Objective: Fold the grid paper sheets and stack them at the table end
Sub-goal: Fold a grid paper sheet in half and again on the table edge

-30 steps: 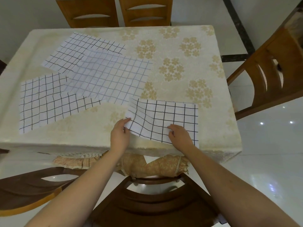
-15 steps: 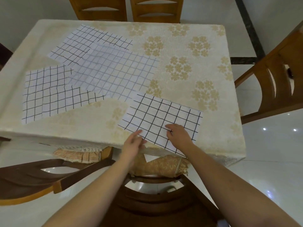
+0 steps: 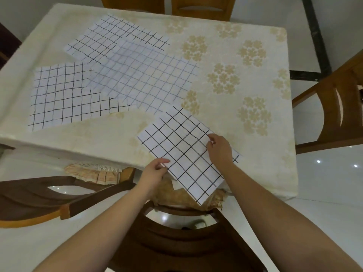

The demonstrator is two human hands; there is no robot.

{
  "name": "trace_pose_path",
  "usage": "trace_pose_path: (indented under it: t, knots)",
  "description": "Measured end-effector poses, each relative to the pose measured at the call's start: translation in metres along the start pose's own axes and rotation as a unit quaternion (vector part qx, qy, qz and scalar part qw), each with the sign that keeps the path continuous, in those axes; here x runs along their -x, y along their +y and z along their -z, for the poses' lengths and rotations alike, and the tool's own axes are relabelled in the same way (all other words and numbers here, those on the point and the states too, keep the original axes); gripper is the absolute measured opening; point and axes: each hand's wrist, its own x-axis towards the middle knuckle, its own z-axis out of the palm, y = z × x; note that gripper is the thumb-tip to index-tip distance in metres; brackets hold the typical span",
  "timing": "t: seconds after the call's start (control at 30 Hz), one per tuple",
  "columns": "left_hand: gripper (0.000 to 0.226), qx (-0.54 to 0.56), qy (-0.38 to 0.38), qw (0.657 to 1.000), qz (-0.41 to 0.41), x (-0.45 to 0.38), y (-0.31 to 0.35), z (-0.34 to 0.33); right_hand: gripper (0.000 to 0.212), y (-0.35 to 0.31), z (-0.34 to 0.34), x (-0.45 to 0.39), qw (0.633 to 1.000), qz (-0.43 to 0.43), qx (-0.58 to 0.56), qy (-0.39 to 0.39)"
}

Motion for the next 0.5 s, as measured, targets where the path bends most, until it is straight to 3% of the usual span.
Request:
trace_pose_path:
  t: [0.1,0.27,0.4,0.5]
  knots:
    - [0.032,0.03,0.029,0.999,0.021,-0.002,-0.011,0.015,0.039,-0.008,0.002,-0.014,0.999,-0.027,0.031,0.004]
    - [0.024,0.119,0.078,0.989,0.027,-0.002,-0.019,0.018,0.041,-0.024,-0.003,-0.032,0.994,-0.069,0.057,-0.063]
    - [0.033,0.117,0.102,0.988,-0.003,-0.003,-0.021,0.018,0.036,-0.032,-0.007,-0.036,0.983,-0.159,0.03,-0.089]
    - [0.036,0.099,0.11,0.989,-0.01,-0.006,-0.019,0.022,0.04,-0.029,-0.008,-0.038,0.98,-0.162,0.039,-0.107]
